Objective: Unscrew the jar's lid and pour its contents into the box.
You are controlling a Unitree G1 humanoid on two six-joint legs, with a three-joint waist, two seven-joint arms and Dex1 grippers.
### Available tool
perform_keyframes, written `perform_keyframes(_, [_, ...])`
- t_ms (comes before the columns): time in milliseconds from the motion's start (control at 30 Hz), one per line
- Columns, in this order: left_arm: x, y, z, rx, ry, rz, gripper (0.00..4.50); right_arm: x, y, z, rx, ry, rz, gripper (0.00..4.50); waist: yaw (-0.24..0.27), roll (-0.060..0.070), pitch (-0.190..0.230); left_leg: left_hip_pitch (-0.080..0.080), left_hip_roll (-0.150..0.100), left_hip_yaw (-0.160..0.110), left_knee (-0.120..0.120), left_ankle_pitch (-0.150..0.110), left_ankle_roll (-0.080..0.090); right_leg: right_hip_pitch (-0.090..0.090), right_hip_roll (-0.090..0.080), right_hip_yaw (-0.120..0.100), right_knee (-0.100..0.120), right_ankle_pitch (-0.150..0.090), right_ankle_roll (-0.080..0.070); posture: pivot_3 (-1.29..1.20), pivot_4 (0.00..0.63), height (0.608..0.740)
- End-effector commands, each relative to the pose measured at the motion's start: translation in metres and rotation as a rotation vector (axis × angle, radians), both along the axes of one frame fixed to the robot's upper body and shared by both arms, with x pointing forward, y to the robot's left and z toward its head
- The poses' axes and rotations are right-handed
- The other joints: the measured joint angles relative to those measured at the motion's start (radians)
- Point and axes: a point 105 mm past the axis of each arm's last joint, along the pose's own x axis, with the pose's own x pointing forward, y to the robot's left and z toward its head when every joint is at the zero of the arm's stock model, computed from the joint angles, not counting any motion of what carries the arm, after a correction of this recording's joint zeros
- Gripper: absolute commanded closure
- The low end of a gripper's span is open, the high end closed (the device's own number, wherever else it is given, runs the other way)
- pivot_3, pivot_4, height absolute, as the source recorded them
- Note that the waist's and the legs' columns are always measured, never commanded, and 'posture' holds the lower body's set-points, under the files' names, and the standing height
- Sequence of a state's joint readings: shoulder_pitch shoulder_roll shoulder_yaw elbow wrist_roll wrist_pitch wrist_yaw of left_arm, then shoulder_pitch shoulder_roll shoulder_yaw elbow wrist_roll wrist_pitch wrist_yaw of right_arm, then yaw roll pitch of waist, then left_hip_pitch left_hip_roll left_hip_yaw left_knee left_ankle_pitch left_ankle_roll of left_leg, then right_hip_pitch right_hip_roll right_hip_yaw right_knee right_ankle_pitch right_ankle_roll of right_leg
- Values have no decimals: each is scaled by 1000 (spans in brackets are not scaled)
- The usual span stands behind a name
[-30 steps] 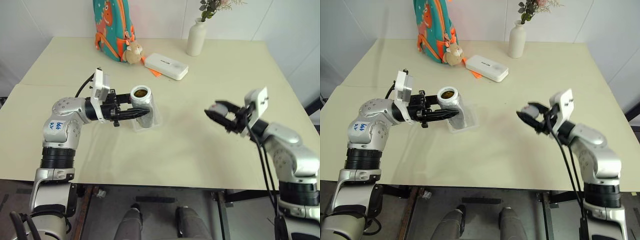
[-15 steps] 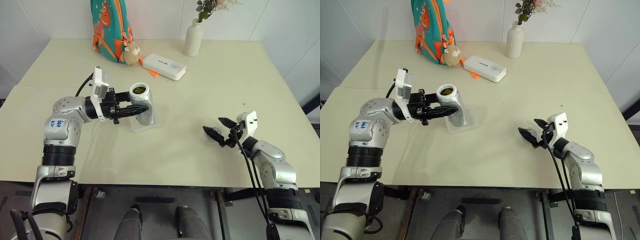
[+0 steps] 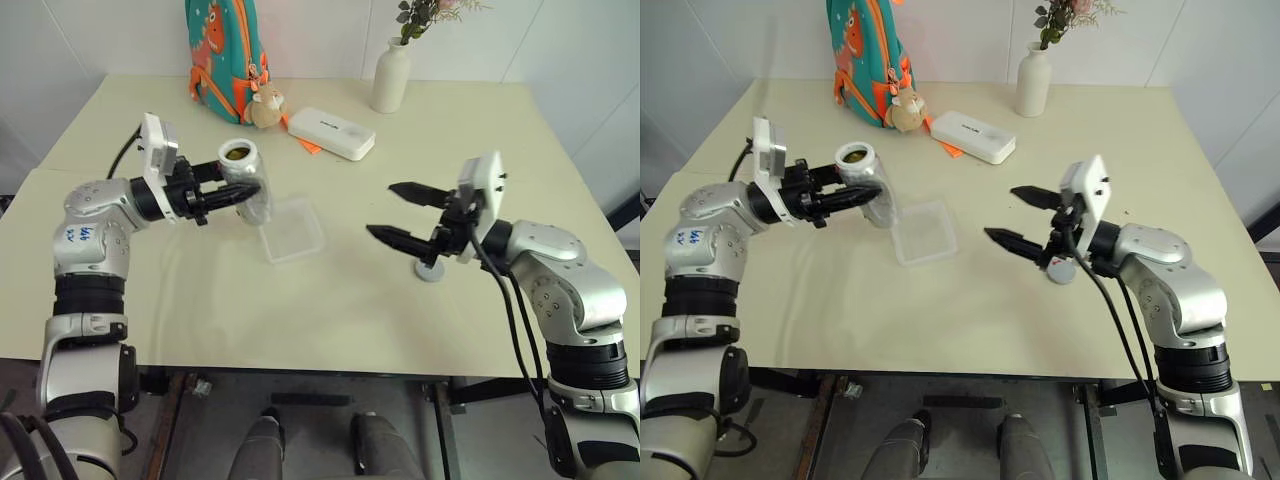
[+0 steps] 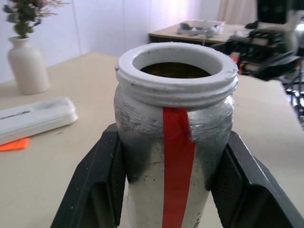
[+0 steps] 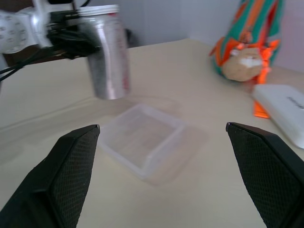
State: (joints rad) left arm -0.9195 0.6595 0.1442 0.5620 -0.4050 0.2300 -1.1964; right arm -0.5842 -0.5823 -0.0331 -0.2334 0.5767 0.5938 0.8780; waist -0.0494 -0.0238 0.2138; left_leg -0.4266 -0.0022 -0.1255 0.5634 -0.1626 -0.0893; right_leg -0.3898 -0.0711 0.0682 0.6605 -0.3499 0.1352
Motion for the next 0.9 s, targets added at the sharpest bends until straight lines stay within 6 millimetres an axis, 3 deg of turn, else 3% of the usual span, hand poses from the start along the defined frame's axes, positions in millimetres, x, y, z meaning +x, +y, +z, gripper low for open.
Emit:
perform_keyframes(33, [8, 12, 10, 51, -47, 78, 2498, -7, 10, 9, -56, -51, 28, 19, 1, 0, 0, 0, 0, 0, 0, 0, 0, 0, 0, 0, 0, 0, 0, 0, 150, 740])
perform_keyframes(200, [29, 23, -3, 203, -95, 268, 2498, -5, 14, 3, -75, -34, 20, 19, 2, 0, 0, 0, 0, 0, -1, 0, 0, -1, 0, 0, 0, 0, 0, 0, 150, 740])
perform_keyframes(567, [32, 15, -15, 317, -246, 377, 2498, -5, 9, -1, -68, -23, -4, 19, -4, 0, 0, -1, 0, 0, -1, 0, 0, -2, 0, 0, 1, 0, 0, 0, 150, 740])
perform_keyframes(700, [32, 5, -16, 519, -443, 435, 2498, -3, 6, -5, -49, -11, -29, 19, 1, 0, 0, -1, 0, 0, 0, 0, 0, -2, 0, 0, 1, 0, 0, 0, 150, 740])
perform_keyframes(900, [28, -9, 1, 794, -966, 535, 2498, -1, 6, -8, -19, -6, -55, 19, -2, 0, 0, -1, 0, 0, 0, 0, 0, -2, 0, 0, 2, 0, 1, 0, 150, 740])
